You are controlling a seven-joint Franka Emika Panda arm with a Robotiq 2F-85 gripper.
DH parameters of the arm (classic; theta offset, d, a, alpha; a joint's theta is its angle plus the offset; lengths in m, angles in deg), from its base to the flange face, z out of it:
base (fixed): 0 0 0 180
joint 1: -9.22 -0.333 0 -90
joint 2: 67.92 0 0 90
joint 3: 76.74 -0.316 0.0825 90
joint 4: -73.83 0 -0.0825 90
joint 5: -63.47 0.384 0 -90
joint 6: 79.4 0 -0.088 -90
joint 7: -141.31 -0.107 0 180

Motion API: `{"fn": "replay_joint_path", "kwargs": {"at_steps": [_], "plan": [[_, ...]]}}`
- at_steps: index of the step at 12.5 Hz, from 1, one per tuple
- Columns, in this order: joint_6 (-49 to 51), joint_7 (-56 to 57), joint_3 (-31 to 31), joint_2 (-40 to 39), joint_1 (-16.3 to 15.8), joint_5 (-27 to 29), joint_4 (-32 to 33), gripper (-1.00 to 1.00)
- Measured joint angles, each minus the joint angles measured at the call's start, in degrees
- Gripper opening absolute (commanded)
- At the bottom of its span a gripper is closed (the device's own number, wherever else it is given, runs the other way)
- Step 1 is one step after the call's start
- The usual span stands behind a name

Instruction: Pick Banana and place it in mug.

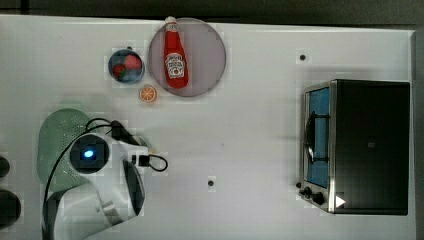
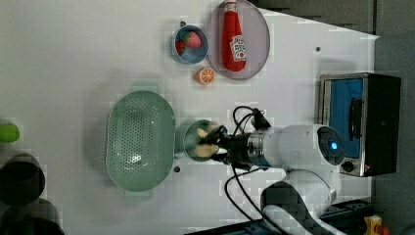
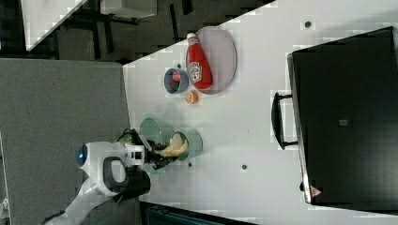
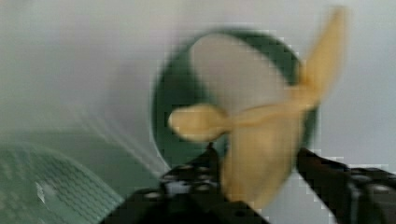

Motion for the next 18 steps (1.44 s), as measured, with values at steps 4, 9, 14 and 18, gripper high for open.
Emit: {"fn": "replay_joint_path", "kwargs": {"at_steps": [4, 9, 14, 18], "plan": [[-0.95, -0.27, 1.05, -1.41, 0.47, 0.38, -0.56, 1.00], [3.39, -0.39, 3.58, 7.05, 1.20, -1.62, -1.23, 1.00], [27.25, 1.68, 15.16, 18.43, 0.57, -0.53, -15.00, 1.00], [43.11, 9.12, 25.77, 22.63, 5.57, -4.02, -28.03, 1.00]]}}
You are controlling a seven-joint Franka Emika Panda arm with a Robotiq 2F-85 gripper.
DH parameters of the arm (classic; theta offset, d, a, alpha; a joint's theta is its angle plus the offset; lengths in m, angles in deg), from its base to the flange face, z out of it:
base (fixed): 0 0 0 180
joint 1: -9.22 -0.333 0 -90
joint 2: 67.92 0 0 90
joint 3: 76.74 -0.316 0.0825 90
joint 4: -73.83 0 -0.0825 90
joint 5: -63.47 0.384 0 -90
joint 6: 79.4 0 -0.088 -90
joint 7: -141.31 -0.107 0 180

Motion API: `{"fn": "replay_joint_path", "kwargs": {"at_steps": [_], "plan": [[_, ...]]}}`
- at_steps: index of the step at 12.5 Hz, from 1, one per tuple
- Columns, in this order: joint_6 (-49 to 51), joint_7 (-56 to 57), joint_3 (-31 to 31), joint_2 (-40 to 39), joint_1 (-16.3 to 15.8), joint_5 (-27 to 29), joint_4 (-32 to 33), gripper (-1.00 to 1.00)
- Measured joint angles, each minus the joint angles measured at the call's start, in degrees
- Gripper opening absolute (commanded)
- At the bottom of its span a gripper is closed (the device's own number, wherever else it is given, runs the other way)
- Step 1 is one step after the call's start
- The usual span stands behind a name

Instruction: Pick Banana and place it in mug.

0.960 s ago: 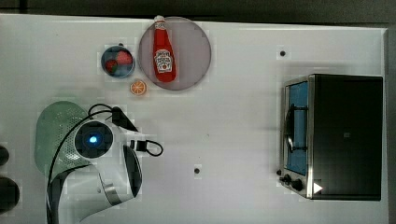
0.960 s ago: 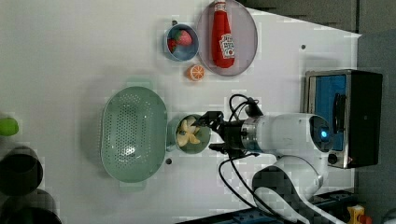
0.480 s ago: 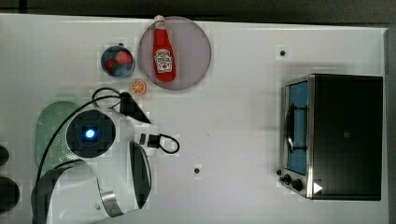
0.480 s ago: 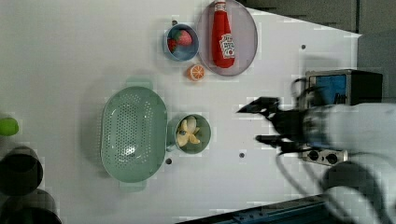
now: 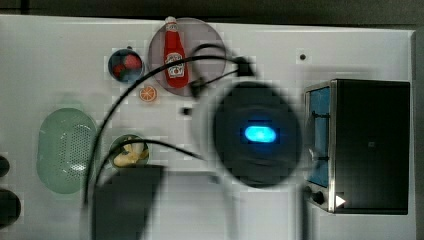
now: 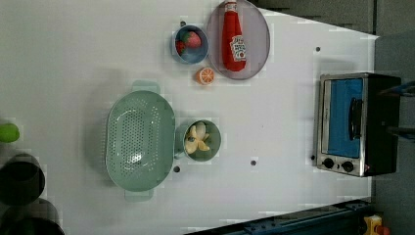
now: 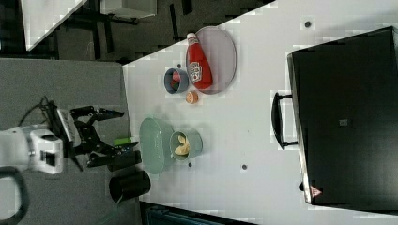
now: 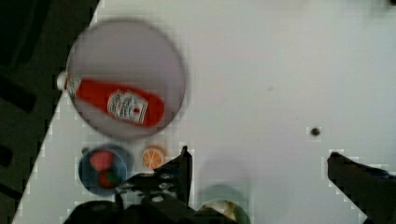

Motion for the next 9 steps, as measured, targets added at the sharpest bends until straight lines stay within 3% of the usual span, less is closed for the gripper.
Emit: {"fn": "replay_joint_path", "kwargs": {"at_steps": [2, 3, 4, 9], "plan": [[5.87, 2.99, 3.00, -0.29, 0.97, -3.01, -6.04, 1.00], [7.18, 3.41, 3.65, 0.46, 0.92, -7.49, -6.66, 1.00], [8.26, 3.43, 3.99, 0.93, 0.89, -8.50, -6.77, 1.00], [9.51, 4.57, 2.09, -1.48, 0.44, -5.87, -6.71, 1.00]]}}
